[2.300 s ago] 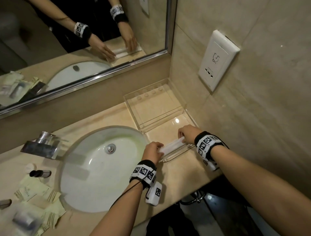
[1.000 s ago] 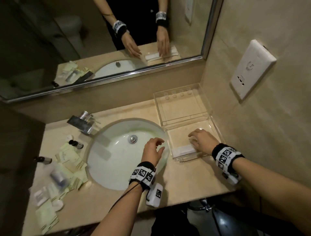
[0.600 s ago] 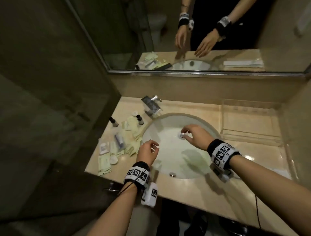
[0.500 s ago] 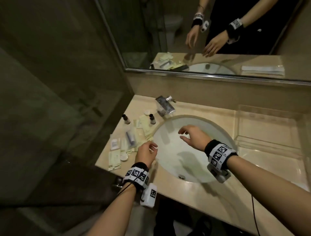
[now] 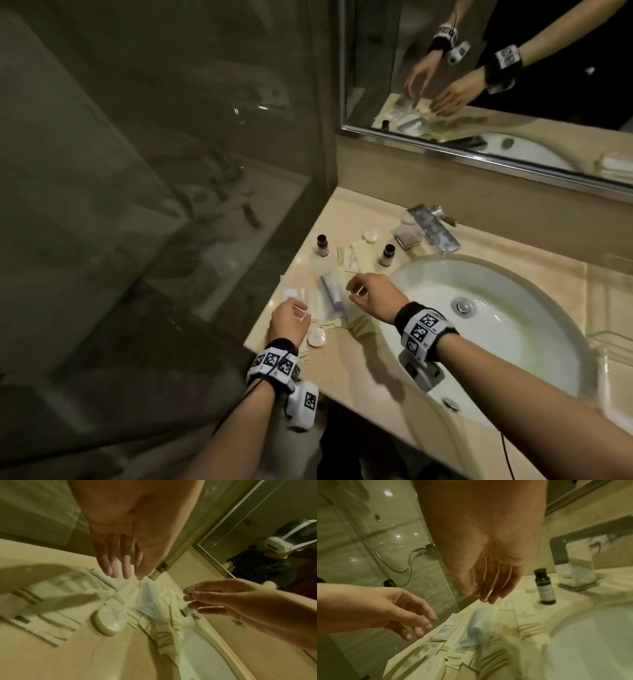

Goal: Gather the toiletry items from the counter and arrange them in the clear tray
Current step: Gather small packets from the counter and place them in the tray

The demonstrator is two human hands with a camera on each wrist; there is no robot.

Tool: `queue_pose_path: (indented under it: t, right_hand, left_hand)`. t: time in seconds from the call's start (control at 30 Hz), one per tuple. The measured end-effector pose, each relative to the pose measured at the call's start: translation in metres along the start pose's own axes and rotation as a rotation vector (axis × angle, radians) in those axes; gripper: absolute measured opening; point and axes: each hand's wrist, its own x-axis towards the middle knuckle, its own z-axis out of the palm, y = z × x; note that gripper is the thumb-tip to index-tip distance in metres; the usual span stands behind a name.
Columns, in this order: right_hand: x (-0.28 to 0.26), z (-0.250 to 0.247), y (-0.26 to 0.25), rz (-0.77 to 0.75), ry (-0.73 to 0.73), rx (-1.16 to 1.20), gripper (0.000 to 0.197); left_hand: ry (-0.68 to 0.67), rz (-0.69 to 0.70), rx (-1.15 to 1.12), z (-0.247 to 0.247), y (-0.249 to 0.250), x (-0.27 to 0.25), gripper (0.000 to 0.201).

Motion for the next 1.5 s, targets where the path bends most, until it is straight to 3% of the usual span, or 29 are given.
queue_pose_path:
  t: [0.2,0.43,0.57,0.67,0.83,0.93,1.03,1.13,1.27,1.37,1.47,1.5]
  right_hand:
    - [0.039,0.044,-0.013,0.278,0.002,0.074,0.031]
    - [0.054,0.065,-0.02,0.494,0.087,0.066,0.072]
    - [0.058,0.07,-0.025,0.548,0.1,0.093,0.077]
    - [0.061,0.072,-0.026,0.577,0.102,0.156,0.073]
    - [0.064,0.073,-0.028,0.583,0.102,0.215,0.065]
    - [0.066,0.073,-0.029,0.603,0.061,0.185,0.06]
    - [0.065,0.073,-0.031,0.576,-0.037,0.088,0.039]
    - [0.061,0.069,-0.034,0.534,-0.067,0.076,0.034]
    - [0.045,0.052,-0.035,0.423,-0.022,0.179,0.025]
    - [0.024,0.029,-0.028,0.349,0.053,0.237,0.034]
    - [-0.003,-0.002,-0.016,0.304,0.17,0.27,0.028]
    - [-0.011,-0.011,-0.007,0.298,0.212,0.299,0.037]
  left_hand:
    - [0.005,-0.075,0.02,-0.007,-0.026,0.045,0.032]
    - [0.068,-0.169,0.03,-0.001,-0.028,0.067,0.055]
    - [0.055,-0.206,0.011,0.0,-0.027,0.074,0.055]
    - [0.036,-0.204,-0.007,0.001,-0.027,0.079,0.042]
    - [0.025,-0.179,-0.05,-0.003,-0.024,0.081,0.022]
    - [0.037,-0.198,-0.147,-0.009,-0.021,0.077,0.021]
    - [0.054,-0.205,-0.204,-0.019,-0.019,0.072,0.024]
    - [0.082,-0.207,-0.252,-0.028,-0.019,0.066,0.026]
    - [0.142,-0.176,-0.314,-0.042,-0.011,0.055,0.027]
    - [0.176,-0.115,-0.365,-0.046,0.009,0.044,0.025]
    - [0.17,-0.02,-0.391,-0.038,0.038,0.031,0.022]
    - [0.157,0.014,-0.393,-0.033,0.05,0.026,0.02]
